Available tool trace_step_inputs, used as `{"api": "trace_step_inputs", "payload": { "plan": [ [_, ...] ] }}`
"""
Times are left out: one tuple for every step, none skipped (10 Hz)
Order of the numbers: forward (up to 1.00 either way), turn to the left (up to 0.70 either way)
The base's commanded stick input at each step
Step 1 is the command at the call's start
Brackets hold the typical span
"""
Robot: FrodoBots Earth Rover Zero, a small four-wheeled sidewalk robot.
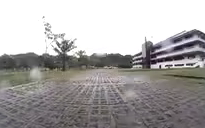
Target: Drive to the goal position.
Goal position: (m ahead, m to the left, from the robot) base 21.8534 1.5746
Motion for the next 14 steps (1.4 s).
{"api": "trace_step_inputs", "payload": {
  "plan": [
    [0.70,0.00],
    [0.70,0.00],
    [0.70,0.00],
    [0.70,0.00],
    [0.70,0.00],
    [0.70,0.00],
    [0.70,0.00],
    [0.70,0.00],
    [0.70,0.00],
    [0.70,0.00],
    [0.70,0.00],
    [0.70,0.00],
    [0.70,0.00],
    [0.70,0.00]
  ]
}}
